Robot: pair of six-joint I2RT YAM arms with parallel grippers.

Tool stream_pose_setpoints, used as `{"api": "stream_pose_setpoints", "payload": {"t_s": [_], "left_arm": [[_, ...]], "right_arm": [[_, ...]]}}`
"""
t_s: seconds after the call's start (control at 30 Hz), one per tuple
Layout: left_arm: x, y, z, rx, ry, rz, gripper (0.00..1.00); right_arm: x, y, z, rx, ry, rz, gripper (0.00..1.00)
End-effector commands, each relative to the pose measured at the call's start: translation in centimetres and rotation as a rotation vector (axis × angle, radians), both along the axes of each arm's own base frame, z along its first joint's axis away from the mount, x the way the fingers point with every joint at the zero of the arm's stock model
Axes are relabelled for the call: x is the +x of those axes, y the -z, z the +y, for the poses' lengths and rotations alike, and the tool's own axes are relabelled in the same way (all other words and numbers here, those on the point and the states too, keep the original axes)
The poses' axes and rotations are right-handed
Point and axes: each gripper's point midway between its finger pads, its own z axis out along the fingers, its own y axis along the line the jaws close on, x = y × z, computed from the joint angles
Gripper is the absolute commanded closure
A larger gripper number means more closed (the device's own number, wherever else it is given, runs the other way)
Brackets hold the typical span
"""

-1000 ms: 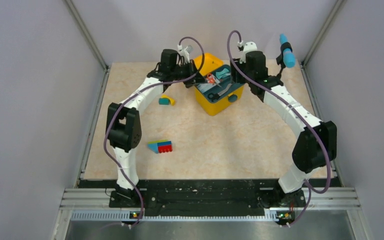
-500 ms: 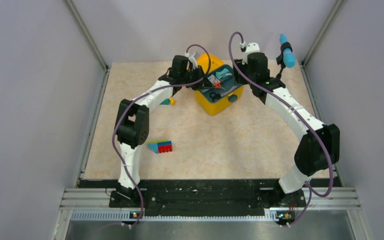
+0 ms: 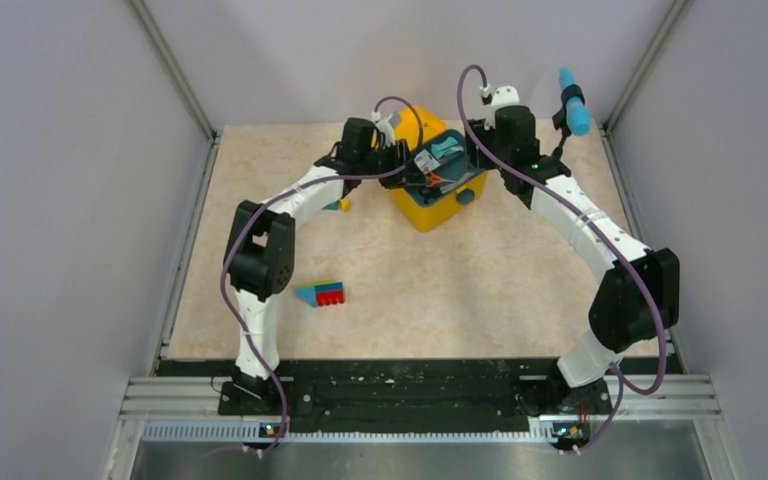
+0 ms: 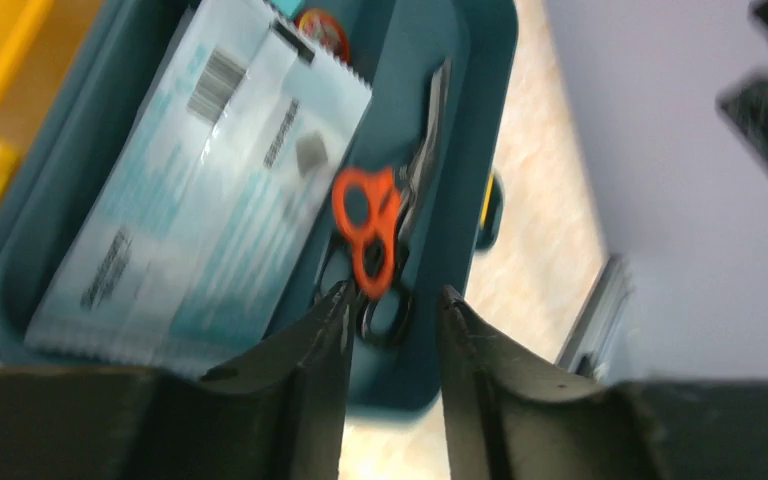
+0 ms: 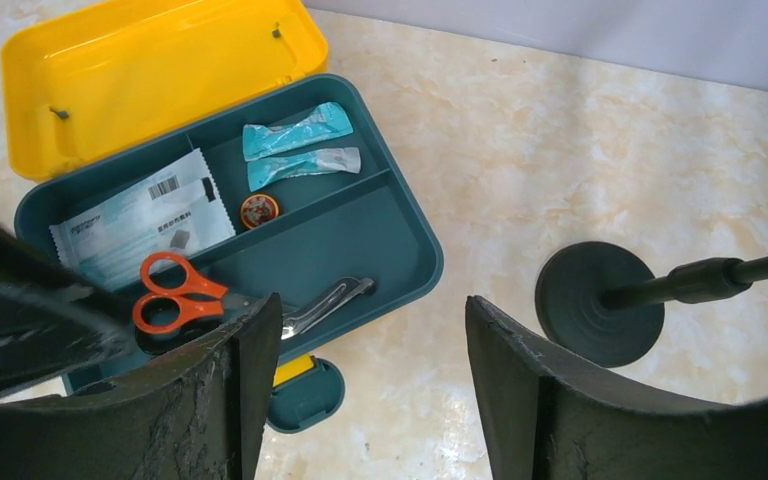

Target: Organize the medicine kit

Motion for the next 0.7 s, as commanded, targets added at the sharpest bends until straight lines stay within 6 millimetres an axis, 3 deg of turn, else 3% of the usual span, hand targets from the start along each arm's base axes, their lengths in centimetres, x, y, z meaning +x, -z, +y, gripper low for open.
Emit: {"api": "stream_pose_setpoints", "payload": {"t_s": [0.0, 0.13, 0.33, 0.4, 0.47, 0.5, 0.57, 0.67], "left_arm": [[-2.4, -8.2, 4.5, 0.036, 0.024, -0.258, 0.52], [-0.3, -9.0, 8.0, 0.036, -0.084, -0.232, 0.46], [4.3, -5.6, 12.2, -0.012, -0.316, -0.079, 0.39], [5.7, -4.5, 12.5, -0.048, -0.337, -0.041, 0.37], [7.0, -3.7, 12.4, -0.114, -0.336, -0.010, 0.18], [7.7, -3.4, 12.5, -0.138, -0.336, -0.002, 0.14], [8.9, -2.9, 12.6, -0.174, -0.343, 0.003, 0.10], [8.9, -2.9, 12.6, -0.174, -0.343, 0.003, 0.10]], "right_arm": [[0.4, -0.4, -0.8, 0.018, 0.016, -0.024, 0.32], [0.2, 0.8, -0.2, 0.059, -0.006, 0.021, 0.29], [-0.3, 1.9, 0.4, 0.058, -0.048, 0.054, 0.25], [-0.5, 2.2, 0.6, 0.050, -0.070, 0.066, 0.21], [-0.7, 2.7, 1.0, 0.037, -0.110, 0.086, 0.17], [-0.9, 3.1, 1.1, 0.030, -0.130, 0.100, 0.15], [-0.9, 3.7, 1.3, 0.046, -0.165, 0.133, 0.14], [-0.6, 4.6, 1.1, 0.065, -0.184, 0.168, 0.13]]}}
